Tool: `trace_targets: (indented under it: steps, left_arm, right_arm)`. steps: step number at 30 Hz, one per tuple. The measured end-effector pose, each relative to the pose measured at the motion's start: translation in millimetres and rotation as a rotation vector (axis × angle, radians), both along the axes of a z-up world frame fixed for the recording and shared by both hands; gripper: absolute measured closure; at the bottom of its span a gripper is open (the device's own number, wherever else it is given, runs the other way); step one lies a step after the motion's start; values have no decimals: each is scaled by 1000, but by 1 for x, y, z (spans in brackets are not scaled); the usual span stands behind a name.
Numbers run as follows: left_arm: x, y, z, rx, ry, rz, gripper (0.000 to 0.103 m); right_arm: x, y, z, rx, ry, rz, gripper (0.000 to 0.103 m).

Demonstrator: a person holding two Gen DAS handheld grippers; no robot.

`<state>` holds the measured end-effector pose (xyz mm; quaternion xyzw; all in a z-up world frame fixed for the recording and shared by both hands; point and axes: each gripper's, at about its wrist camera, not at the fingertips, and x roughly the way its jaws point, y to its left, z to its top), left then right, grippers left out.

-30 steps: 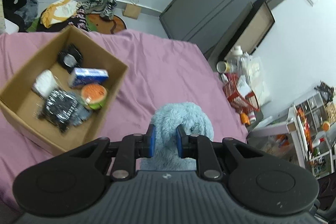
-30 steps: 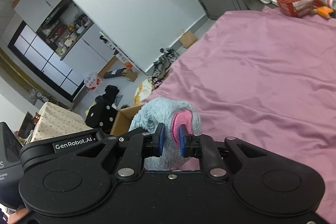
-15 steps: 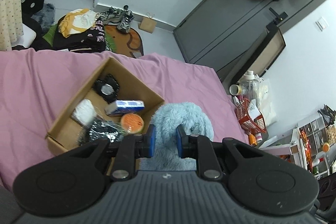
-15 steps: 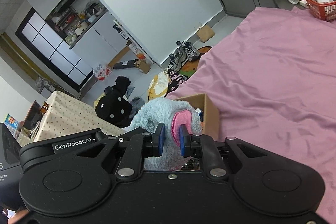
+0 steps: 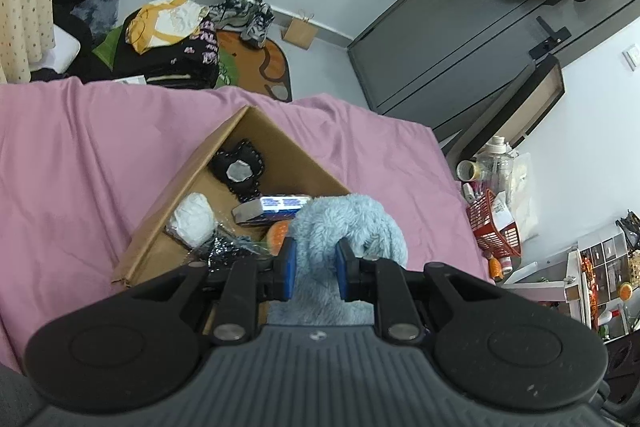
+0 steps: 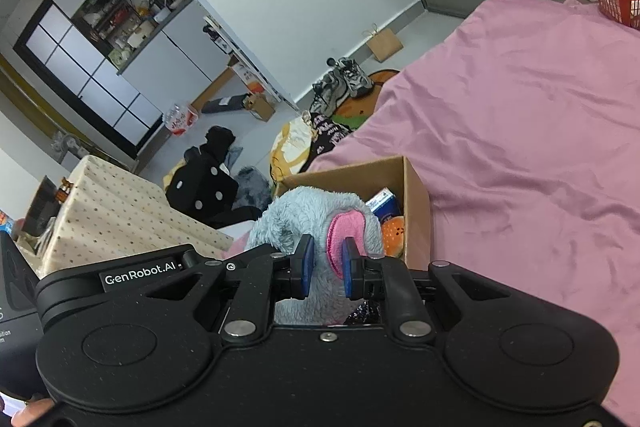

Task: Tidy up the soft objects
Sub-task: 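Carry the fluffy plush over the box with the right tool, then open the right tool to drop the plush into the box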

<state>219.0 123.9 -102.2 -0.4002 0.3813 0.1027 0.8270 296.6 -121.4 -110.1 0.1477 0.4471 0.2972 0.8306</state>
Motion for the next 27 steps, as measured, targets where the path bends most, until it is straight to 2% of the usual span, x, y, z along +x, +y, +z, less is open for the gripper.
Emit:
trace_targets:
  steps: [5, 10, 13, 15, 17, 21, 23, 25, 27]
  left_arm:
    - [5, 4, -16, -20, 31, -6, 84]
    - [13, 1, -32, -11, 110, -26, 79]
    - [13, 3, -34, -14, 123, -28, 79]
    - [10, 6, -32, -24, 124, -28, 74]
    - [8, 6, -26, 0, 126, -27, 73]
    - [2, 5, -13, 45, 124, -29, 60]
    - [-4, 5, -6, 59, 117, -29, 56]
    - [-7, 3, 1, 73, 112, -32, 51]
    - [-12, 1, 7, 89, 112, -39, 38]
  right_arm:
    - [2, 4, -10, -31, 14, -1, 86]
    - [9, 2, -21, -43, 75, -18, 73]
    - [8, 0, -18, -57, 72, -26, 69]
    - [8, -3, -16, -55, 78, -26, 69]
    - [6, -4, -13, -54, 77, -26, 69]
    - [1, -5, -7, -68, 64, -21, 60]
    - [-3, -6, -2, -71, 55, -20, 59]
    - [-8, -9, 3, -71, 51, -30, 52]
    - [-12, -13, 10, -71, 34, -41, 46]
